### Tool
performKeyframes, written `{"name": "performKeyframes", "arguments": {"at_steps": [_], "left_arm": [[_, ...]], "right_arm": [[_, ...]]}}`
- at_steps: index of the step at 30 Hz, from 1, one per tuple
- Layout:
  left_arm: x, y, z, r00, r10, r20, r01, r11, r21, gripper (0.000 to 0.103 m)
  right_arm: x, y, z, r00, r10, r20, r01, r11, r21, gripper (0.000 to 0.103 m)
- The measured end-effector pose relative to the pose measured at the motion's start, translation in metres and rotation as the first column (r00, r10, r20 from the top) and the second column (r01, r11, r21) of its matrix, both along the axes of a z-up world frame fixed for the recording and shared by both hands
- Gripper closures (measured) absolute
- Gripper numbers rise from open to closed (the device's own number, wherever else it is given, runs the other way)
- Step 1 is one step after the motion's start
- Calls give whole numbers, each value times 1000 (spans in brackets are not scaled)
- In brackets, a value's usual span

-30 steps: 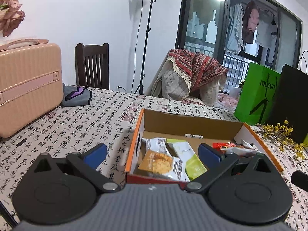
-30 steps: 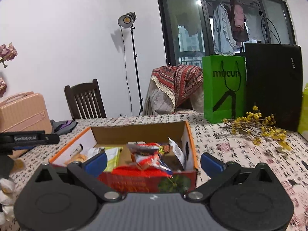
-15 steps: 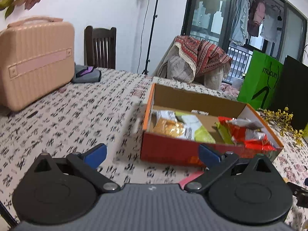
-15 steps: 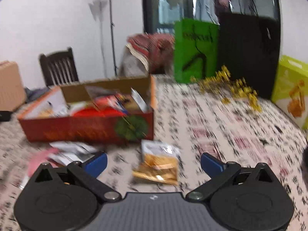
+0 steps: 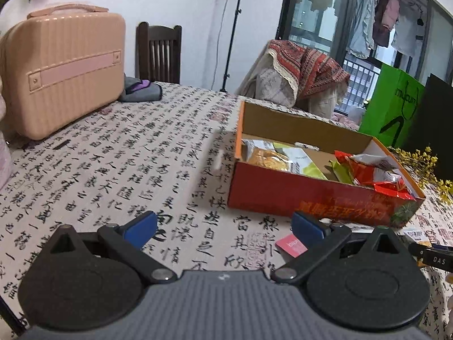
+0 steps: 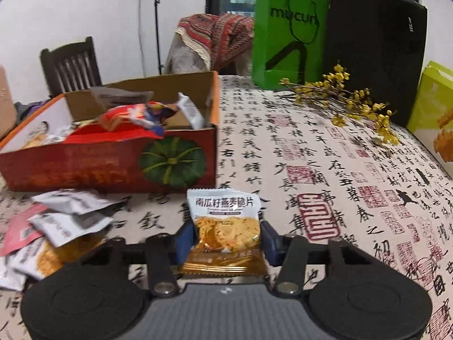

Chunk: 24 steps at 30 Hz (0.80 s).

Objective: Organize snacks
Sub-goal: 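Grasp the pink bibizan packet with the left gripper while the right holds the cracker packet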

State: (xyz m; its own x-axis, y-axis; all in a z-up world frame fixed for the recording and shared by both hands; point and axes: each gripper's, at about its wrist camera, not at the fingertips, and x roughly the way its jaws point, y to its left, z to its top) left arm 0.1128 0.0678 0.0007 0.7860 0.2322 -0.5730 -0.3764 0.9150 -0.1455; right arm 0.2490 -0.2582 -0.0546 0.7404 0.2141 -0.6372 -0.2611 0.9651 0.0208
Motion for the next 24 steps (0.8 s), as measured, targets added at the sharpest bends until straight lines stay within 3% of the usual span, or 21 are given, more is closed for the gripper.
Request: {"name": "performKeyframes", "arguments": {"at_steps": [12,20,24], "left_arm": [[34,-69,-25,981,-148,-125,152,988,27,0],[65,-110,-40,979,-116,-170,138,982,125,0],[69,-105,-42,976,-123,-181,141,986,90,0]], "right_arm": [[-62,-13,30,986,34,162,-57,988,142,58],[-80,-16,32,980,61,191,-101,973,207,57],[-82,-18,29,980,64,190,-106,970,221,57]]}}
